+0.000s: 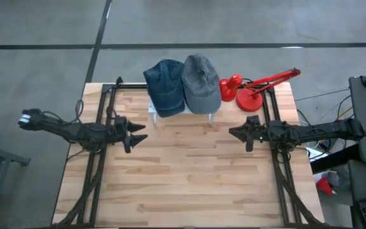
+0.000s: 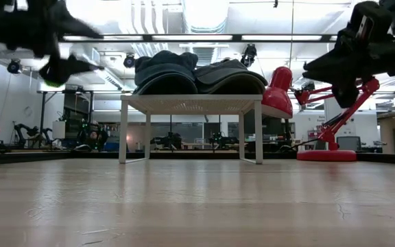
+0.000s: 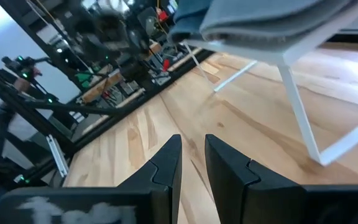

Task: Pick & Place hat
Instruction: Return to Home Position

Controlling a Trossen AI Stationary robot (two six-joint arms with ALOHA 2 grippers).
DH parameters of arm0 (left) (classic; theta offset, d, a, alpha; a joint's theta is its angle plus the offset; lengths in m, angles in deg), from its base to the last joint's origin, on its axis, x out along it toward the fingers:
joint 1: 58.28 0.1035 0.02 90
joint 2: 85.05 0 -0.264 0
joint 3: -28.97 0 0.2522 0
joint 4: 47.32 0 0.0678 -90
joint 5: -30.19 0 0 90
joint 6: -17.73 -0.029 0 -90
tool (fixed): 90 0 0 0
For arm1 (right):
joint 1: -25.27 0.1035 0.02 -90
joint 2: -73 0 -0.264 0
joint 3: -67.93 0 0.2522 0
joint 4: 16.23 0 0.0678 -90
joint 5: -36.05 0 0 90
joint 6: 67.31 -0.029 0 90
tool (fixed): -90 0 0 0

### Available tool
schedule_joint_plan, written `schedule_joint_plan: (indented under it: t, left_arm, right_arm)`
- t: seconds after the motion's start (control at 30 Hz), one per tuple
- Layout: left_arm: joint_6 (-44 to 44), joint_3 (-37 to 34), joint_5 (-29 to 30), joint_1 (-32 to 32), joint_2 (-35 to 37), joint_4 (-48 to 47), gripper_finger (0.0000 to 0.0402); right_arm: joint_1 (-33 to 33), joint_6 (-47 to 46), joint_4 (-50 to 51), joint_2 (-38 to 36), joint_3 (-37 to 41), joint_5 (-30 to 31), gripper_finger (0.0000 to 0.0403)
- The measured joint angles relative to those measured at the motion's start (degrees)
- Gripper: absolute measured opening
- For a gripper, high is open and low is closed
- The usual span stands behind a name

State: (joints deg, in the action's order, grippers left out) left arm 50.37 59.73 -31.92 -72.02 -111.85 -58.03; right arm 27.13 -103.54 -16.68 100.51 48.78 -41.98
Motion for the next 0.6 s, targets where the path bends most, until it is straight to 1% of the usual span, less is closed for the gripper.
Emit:
schedule_joint_plan:
  t: [0.03, 0.07, 0.1, 0.2, 0.27, 0.3, 0.33, 0.43, 0.6]
  left_arm:
    - [4.2, -2.0, -0.4, 0.0, 1.2, 0.2, 0.0317]
    - [5.8, -3.9, -0.8, 0.0, 2.3, 1.0, 0.0317]
    - [5.1, -5.8, -1.6, 0.0, 3.3, 2.7, 0.0317]
    - [-3.0, -11.3, -7.1, 0.0, 6.0, 12.3, 0.0317]
    - [-8.2, -15.1, -10.5, 0.0, 7.8, 20.1, 0.0317]
    - [-9.9, -16.5, -11.7, 0.0, 8.7, 22.2, 0.0317]
    - [-11.1, -16.2, -12.4, 0.1, 9.6, 21.5, 0.0317]
    - [-12.3, -15.4, -13.1, 0.2, 11.9, 14.5, 0.0317]
    - [-14.4, -16.3, -13.3, 0.2, 16.0, 11.6, 0.0317]
  right_arm:
    - [0.0, 0.0, -0.7, 0.0, 0.0, 0.0, 0.0068]
    - [0.0, 0.1, -1.3, 0.0, 0.0, -0.1, 0.0068]
    - [0.0, 0.3, -1.9, 0.0, 0.0, -0.3, 0.0068]
    - [0.0, 1.2, -2.6, -0.3, 0.0, -1.6, 0.0068]
    - [0.0, 2.5, -2.7, -1.0, 0.0, -3.7, 0.0068]
    - [-0.1, 3.0, -2.7, -1.5, 0.0, -5.0, 0.0068]
    - [-0.2, 3.2, -2.6, -2.3, 0.0, -6.0, 0.0068]
    - [-0.6, 3.7, -2.4, -5.0, 0.0, -7.7, 0.0068]
    - [-1.4, 5.6, 2.5, -12.0, 0.0, -7.7, 0.0068]
